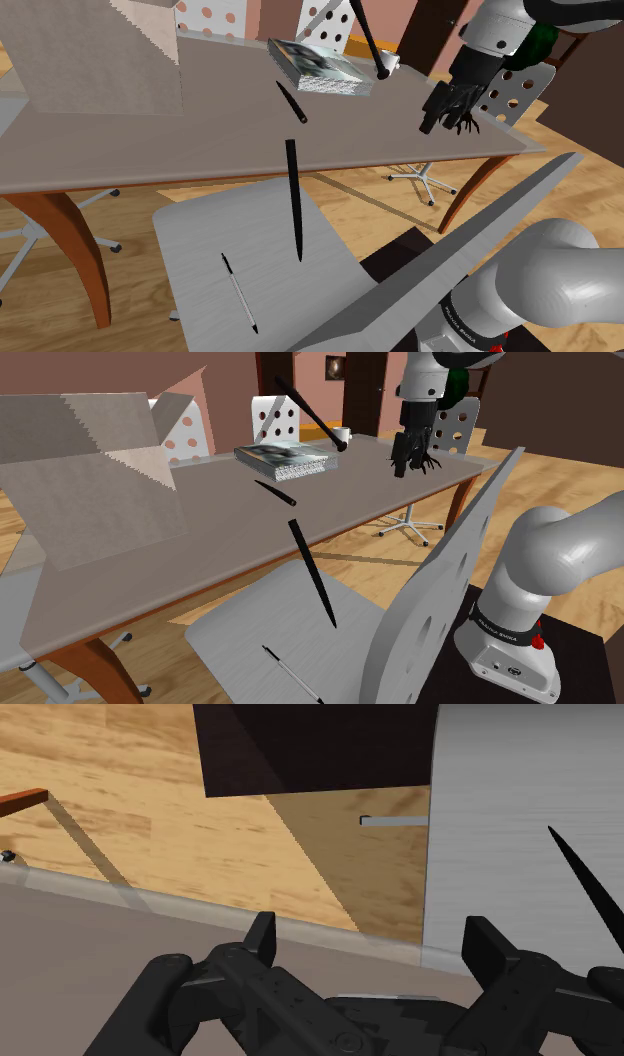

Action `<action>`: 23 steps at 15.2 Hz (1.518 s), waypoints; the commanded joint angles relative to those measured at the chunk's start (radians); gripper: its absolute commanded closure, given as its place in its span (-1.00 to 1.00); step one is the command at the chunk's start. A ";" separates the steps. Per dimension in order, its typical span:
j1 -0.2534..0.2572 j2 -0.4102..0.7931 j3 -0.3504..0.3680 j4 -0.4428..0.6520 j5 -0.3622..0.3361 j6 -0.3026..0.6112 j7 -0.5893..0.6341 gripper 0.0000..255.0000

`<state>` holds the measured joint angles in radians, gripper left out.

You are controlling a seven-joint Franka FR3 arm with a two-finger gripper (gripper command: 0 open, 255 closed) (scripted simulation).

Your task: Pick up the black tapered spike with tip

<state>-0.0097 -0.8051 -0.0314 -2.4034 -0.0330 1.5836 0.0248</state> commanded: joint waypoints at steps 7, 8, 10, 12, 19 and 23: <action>0.012 0.098 0.184 0.044 0.058 0.053 0.248 -1.00; 0.012 0.121 0.214 0.057 0.064 0.062 0.289 -1.00; 0.009 0.174 0.274 0.090 0.071 0.078 0.373 -1.00; 0.004 0.234 0.332 0.131 0.071 0.092 0.457 -1.00; -0.030 0.499 0.529 0.328 0.001 0.110 0.771 -1.00; -0.037 0.697 0.627 0.483 -0.100 0.084 0.968 -1.00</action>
<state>-0.0453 -0.1572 0.5741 -1.9520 -0.1048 1.6690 0.9418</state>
